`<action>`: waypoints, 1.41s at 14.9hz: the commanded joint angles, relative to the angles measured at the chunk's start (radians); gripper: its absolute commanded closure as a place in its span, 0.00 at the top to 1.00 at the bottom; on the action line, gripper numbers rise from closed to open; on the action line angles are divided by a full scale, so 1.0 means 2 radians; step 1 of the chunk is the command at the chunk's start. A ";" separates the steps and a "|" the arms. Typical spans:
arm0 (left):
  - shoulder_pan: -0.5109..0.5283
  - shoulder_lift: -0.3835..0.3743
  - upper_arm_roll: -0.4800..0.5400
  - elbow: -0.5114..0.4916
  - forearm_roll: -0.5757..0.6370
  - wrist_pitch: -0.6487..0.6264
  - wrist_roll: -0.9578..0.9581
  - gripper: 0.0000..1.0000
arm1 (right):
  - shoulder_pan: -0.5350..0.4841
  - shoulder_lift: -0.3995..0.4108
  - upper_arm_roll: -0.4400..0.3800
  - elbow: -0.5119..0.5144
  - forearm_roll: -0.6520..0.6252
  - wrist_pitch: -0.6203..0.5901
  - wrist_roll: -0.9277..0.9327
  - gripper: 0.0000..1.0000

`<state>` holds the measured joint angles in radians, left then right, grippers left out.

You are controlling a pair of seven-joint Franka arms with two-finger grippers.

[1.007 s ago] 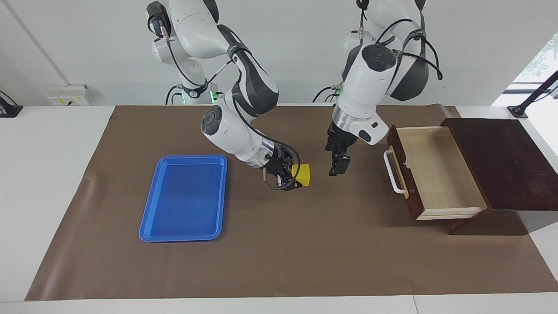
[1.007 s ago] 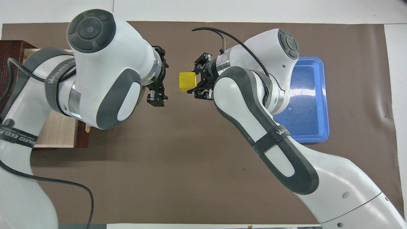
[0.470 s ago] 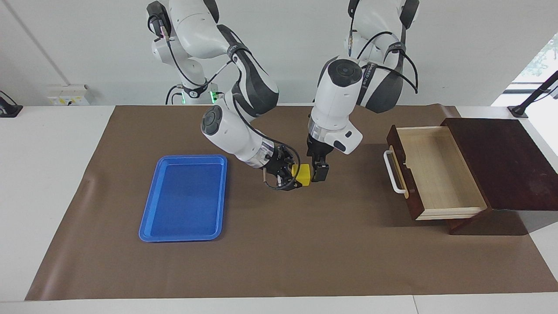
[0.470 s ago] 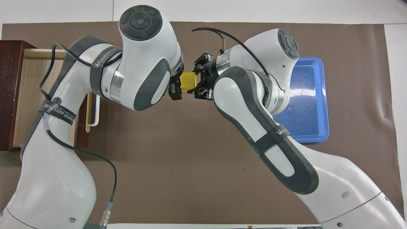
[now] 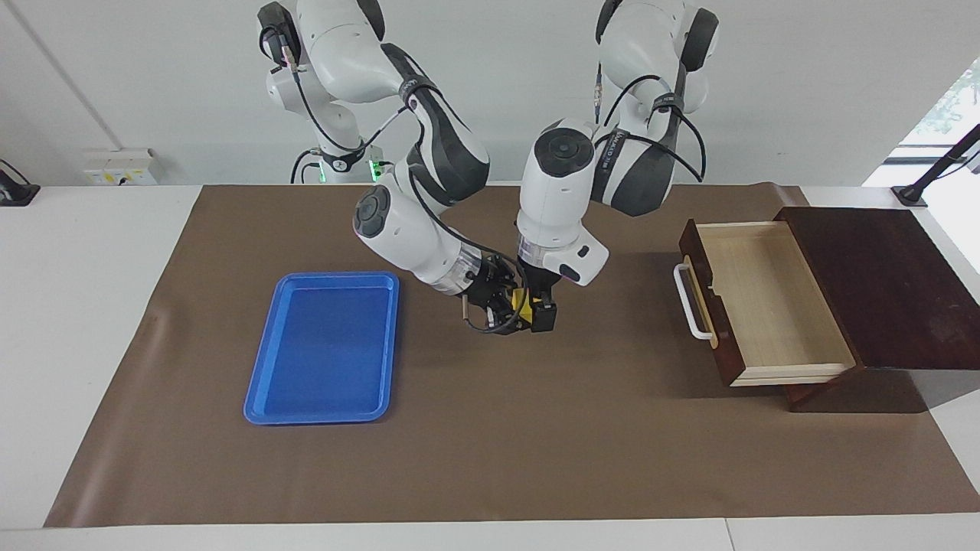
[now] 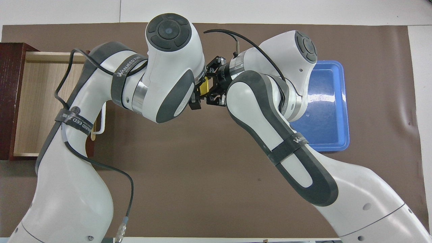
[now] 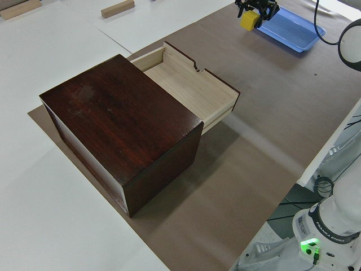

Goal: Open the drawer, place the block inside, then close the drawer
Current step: 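Grasp the yellow block with the left gripper beside the right gripper, then open the right gripper and withdraw while the left gripper carries the block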

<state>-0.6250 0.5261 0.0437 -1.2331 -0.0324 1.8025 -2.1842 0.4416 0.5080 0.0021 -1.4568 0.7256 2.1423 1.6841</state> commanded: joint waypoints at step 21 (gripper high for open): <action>0.010 -0.008 0.011 0.013 0.009 -0.036 -0.014 0.00 | -0.088 -0.066 -0.006 -0.020 -0.073 -0.098 -0.125 1.00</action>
<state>-0.6214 0.5263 0.0585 -1.2263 -0.0275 1.7784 -2.2074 0.3260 0.4365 -0.0184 -1.4454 0.6460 2.0152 1.5746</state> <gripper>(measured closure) 0.441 0.000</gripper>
